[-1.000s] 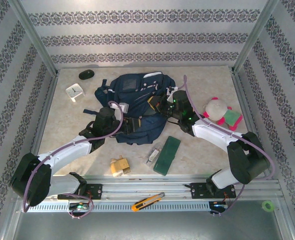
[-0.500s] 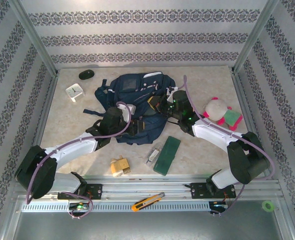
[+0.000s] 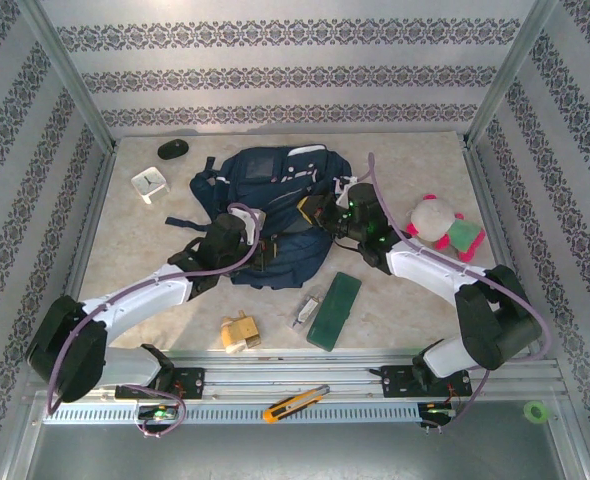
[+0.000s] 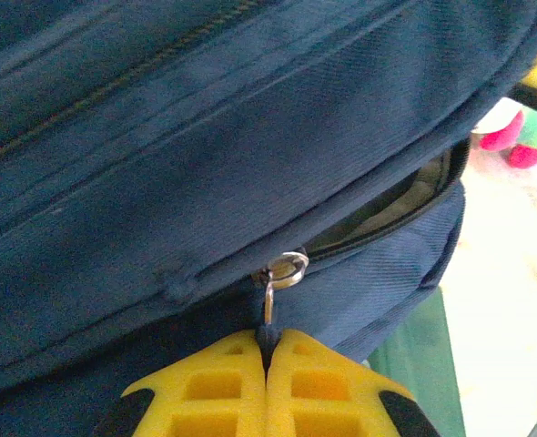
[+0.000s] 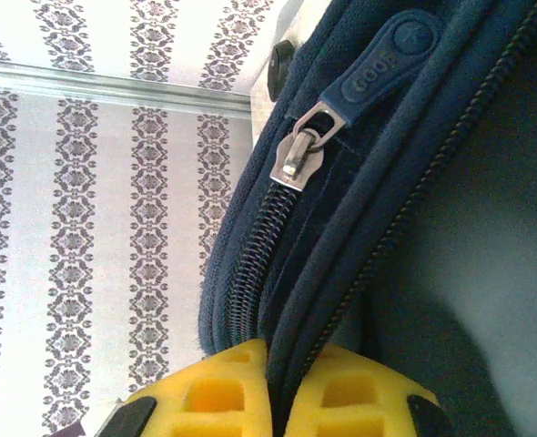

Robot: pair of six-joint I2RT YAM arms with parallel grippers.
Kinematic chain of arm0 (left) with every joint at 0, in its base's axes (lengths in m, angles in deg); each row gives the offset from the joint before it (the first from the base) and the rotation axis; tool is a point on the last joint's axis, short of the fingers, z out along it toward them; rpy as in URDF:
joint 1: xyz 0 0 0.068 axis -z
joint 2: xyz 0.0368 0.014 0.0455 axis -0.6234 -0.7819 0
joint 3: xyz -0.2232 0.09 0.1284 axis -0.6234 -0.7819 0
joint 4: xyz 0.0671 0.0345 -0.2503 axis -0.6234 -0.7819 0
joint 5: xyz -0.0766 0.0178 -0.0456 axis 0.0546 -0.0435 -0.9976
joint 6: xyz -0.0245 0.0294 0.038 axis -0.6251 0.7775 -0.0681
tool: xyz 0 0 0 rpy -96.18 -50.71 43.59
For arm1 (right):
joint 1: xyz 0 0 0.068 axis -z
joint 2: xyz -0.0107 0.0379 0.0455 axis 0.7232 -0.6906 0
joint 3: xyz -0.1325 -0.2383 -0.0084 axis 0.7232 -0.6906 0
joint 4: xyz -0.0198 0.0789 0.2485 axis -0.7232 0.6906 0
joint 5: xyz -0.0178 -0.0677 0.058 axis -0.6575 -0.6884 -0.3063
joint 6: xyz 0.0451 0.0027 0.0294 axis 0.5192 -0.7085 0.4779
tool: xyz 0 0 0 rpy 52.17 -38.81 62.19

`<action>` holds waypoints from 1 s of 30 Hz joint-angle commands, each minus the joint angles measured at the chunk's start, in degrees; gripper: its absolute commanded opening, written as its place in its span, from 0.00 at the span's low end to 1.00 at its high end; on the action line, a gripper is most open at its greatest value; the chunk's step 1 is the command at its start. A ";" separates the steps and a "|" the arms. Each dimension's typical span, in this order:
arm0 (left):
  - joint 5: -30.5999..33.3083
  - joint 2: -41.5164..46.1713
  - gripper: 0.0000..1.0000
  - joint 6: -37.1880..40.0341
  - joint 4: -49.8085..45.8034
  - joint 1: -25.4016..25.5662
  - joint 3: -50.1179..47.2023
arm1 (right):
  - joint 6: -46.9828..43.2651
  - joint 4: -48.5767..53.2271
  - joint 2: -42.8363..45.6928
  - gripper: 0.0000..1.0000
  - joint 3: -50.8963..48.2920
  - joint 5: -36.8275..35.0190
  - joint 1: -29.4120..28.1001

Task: Pack the student bag

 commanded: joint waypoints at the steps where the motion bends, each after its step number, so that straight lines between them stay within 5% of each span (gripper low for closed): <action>1: 5.47 3.10 0.00 2.19 -7.73 -2.17 -1.23 | -1.85 -4.11 3.93 0.00 -0.23 2.42 2.49; 14: 1.56 6.12 0.00 8.85 -9.97 -9.18 -3.58 | -3.49 -2.01 3.55 0.00 1.24 10.75 10.22; 19: -7.16 6.52 0.00 10.66 -3.95 -9.97 -3.94 | -9.91 7.54 6.38 0.46 -0.52 11.41 13.08; 25: -16.13 6.03 0.00 13.16 -1.81 -10.42 -3.06 | -29.30 27.86 20.51 0.57 -1.81 -2.52 13.55; 30: -19.36 5.84 0.00 14.39 -0.14 -10.68 -3.19 | -53.91 33.54 20.91 0.62 3.80 -5.67 5.48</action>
